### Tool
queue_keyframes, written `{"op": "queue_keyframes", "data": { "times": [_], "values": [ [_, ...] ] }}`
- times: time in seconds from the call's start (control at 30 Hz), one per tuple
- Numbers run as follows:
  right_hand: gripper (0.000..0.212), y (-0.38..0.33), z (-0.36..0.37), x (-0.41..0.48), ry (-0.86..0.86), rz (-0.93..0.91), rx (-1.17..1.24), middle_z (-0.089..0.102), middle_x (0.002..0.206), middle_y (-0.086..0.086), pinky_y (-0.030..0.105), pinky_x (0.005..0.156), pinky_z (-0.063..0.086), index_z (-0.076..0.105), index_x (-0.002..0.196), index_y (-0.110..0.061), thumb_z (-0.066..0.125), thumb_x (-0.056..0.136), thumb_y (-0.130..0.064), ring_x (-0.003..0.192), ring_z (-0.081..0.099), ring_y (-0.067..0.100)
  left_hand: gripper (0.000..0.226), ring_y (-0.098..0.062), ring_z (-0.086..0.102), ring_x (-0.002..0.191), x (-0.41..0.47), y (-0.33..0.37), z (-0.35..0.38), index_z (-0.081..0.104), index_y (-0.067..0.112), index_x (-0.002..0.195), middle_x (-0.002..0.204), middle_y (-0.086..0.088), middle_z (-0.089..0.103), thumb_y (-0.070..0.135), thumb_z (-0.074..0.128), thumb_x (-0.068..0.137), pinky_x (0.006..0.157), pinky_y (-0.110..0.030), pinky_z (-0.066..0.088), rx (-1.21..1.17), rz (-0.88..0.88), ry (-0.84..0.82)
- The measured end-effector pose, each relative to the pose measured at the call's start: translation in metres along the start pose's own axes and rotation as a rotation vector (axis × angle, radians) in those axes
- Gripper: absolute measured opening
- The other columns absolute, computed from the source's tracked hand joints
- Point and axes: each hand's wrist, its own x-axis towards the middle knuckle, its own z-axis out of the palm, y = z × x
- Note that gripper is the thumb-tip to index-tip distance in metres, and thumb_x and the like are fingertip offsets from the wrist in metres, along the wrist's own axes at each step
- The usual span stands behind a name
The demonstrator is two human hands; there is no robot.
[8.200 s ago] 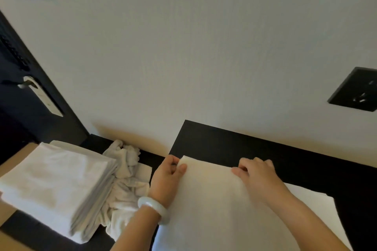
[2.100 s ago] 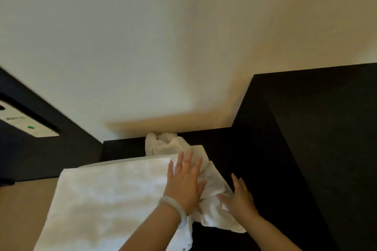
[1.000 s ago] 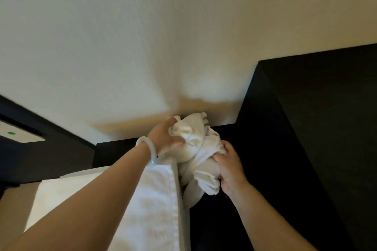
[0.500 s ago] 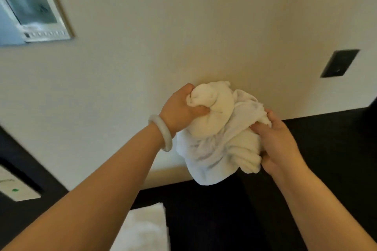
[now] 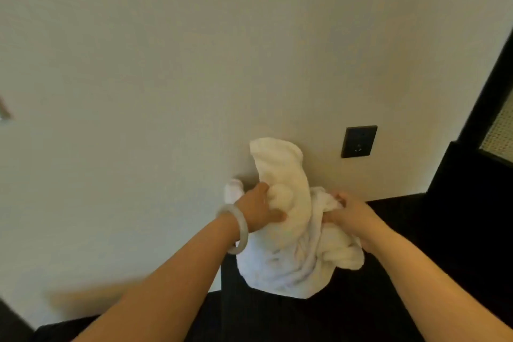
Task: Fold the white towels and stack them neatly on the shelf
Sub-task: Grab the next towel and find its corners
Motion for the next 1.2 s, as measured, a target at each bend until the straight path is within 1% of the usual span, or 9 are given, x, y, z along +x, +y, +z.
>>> {"op": "queue_keyframes", "data": {
  "times": [0.17,0.37,0.47,0.53,0.63,0.8,0.93,1.03,1.2],
  "values": [
    [0.069,0.105,0.01,0.036,0.101,-0.101,-0.693,0.007,0.164,-0.007,0.05,0.119,0.017,0.012,0.154,-0.038,0.049,0.097,-0.046,0.15,0.008,0.024,0.083,-0.028,0.028,0.139,0.008,-0.037,0.104,0.012,0.031,0.152,0.158,-0.005,0.014,0.047,0.061,0.086,0.109,-0.041,0.037,0.299,-0.174,0.101],
    [0.078,0.144,0.028,0.05,-0.1,-0.156,-0.835,-0.034,0.156,-0.013,0.055,0.12,-0.003,-0.023,0.148,-0.046,0.034,0.097,-0.06,0.147,-0.025,0.026,0.088,-0.039,-0.009,0.148,-0.002,-0.053,0.121,-0.018,0.037,0.151,0.161,-0.003,-0.021,0.048,0.05,0.096,0.12,-0.054,0.011,0.461,-0.155,-0.026],
    [0.075,0.143,0.032,0.063,-0.104,-0.174,-0.895,-0.032,0.158,-0.009,0.052,0.12,-0.005,-0.024,0.148,-0.042,0.03,0.099,-0.058,0.148,-0.024,0.026,0.074,-0.032,-0.003,0.15,-0.006,-0.062,0.114,-0.005,0.036,0.154,0.163,0.0,-0.011,0.041,0.046,0.1,0.122,-0.046,0.007,0.319,-0.098,-0.01],
    [0.074,0.135,0.031,0.072,-0.148,-0.169,-0.897,-0.029,0.159,-0.008,0.051,0.12,-0.005,-0.022,0.15,-0.04,0.031,0.101,-0.055,0.148,-0.023,0.025,0.057,-0.022,0.027,0.145,-0.011,-0.061,0.103,0.025,0.033,0.152,0.159,0.003,0.025,0.041,0.048,0.1,0.117,-0.027,0.022,0.203,-0.04,0.097],
    [0.067,0.12,0.022,0.089,-0.244,-0.175,-0.81,-0.016,0.162,-0.01,0.049,0.122,-0.003,-0.009,0.153,-0.04,0.035,0.102,-0.049,0.15,-0.016,0.021,0.031,-0.012,0.056,0.109,-0.015,-0.05,0.073,0.063,0.028,0.117,0.112,0.011,0.063,0.046,0.056,0.094,0.095,-0.023,0.041,0.16,-0.02,0.344],
    [0.061,0.048,0.006,0.082,-0.107,-0.467,-0.701,0.025,0.158,-0.009,0.047,0.119,0.021,0.027,0.15,-0.039,0.053,0.098,-0.022,0.148,0.017,0.018,0.005,-0.001,0.058,0.074,-0.012,-0.022,0.021,0.064,0.03,0.089,0.074,0.014,0.062,0.026,0.067,0.09,0.07,-0.02,0.043,-0.043,0.127,0.494],
    [0.059,-0.034,0.007,0.061,-0.195,-0.655,-0.671,0.046,0.137,-0.015,0.041,0.113,0.03,0.046,0.14,-0.034,0.07,0.087,-0.028,0.13,0.038,0.01,0.027,0.012,0.056,0.078,-0.01,0.016,-0.011,0.067,0.029,0.096,0.084,0.018,0.064,0.004,0.059,0.092,0.073,-0.005,0.037,-0.107,0.278,0.414],
    [0.014,-0.058,0.003,0.061,-0.226,-0.619,-0.536,0.064,0.082,-0.001,0.029,0.072,0.044,0.065,0.084,-0.018,0.073,0.084,-0.029,0.084,0.059,0.019,0.022,0.004,0.059,0.087,-0.007,0.04,-0.029,0.07,0.025,0.099,0.091,0.014,0.068,0.006,0.062,0.091,0.079,-0.009,0.042,-0.132,0.271,0.482],
    [0.013,-0.086,-0.059,0.045,0.072,-0.773,-0.323,0.069,0.085,0.004,0.032,0.07,0.047,0.069,0.091,-0.013,0.066,0.092,-0.026,0.081,0.062,0.022,0.01,-0.008,0.058,0.075,-0.008,0.085,-0.051,0.068,0.023,0.096,0.081,0.007,0.066,0.023,0.071,0.086,0.069,-0.015,0.044,-0.174,0.176,0.742]
  ]
}}
